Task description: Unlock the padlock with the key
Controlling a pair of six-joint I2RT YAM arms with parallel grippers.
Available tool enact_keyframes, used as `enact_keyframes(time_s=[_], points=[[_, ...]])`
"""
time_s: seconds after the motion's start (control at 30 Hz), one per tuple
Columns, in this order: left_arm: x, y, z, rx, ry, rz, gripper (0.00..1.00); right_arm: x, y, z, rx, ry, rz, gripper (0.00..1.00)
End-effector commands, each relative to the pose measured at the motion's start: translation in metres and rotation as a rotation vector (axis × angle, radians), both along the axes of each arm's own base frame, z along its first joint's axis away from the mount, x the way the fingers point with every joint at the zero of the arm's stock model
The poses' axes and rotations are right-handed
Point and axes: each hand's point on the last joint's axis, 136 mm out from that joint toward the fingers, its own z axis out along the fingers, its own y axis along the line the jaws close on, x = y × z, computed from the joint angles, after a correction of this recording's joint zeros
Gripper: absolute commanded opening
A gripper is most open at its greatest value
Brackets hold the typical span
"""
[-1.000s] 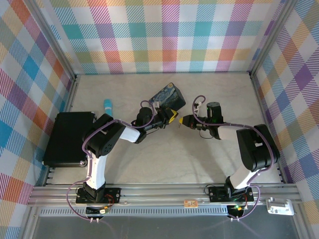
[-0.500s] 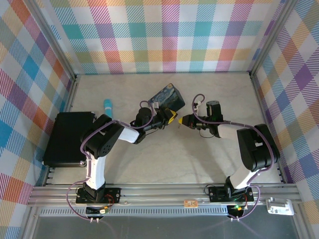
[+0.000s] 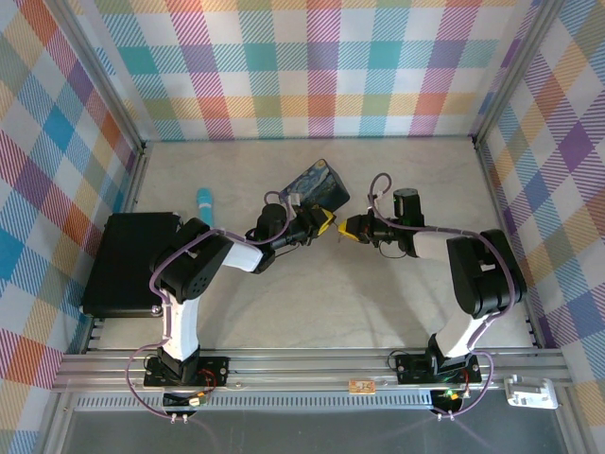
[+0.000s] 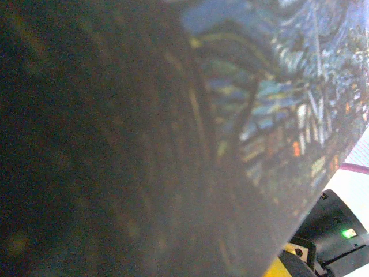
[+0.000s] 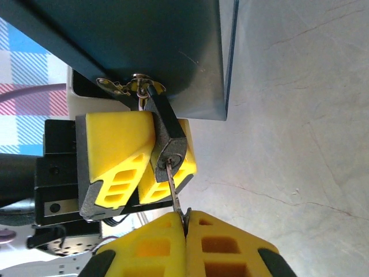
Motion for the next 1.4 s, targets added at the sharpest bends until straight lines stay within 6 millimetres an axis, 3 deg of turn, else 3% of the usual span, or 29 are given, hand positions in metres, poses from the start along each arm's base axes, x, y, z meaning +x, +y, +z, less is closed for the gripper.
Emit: enact_keyframes(time_s=[0.0,0.43,0.63,0.8,0.97,1.1,1.23,1.37], points=[[-0.03,-0.02,0.009,-0.056,0.006,-0.135,0.0,0.026,0.004,0.032,0.077,-0.095,-0.011,0.0],[-0.036,-0.024,0.013,-0.082,0.012,-0.186,0.0,0.038,0.003,0.018,0.046,-0.126,0.076,0.0],[-0.03,-0.021,0.014,-0.086,0.0,-0.139,0.0,0.048,0.004,0.017,0.067,-0.074,-0.056,0.0],[-0.023,-0.022,0.016,-0.077,-0.045,-0.123,0.0,0.049,0.006,0.029,0.211,0.02,-0.156,0.0],[-0.014,-0.024,0.016,-0.105,-0.108,-0.102,0.0,0.044,0.013,0.046,0.417,0.232,-0.183,0.0],[-0.008,-0.025,0.015,-0.13,-0.156,-0.083,0.0,0.035,0.041,0.056,0.567,0.495,-0.158,0.0],[-0.005,-0.025,0.01,-0.105,-0.18,-0.073,0.0,0.026,0.061,0.07,0.615,0.563,-0.165,0.0],[-0.003,-0.021,0.008,-0.088,-0.188,-0.05,0.0,0.025,0.065,0.081,0.674,0.584,-0.234,0.0]])
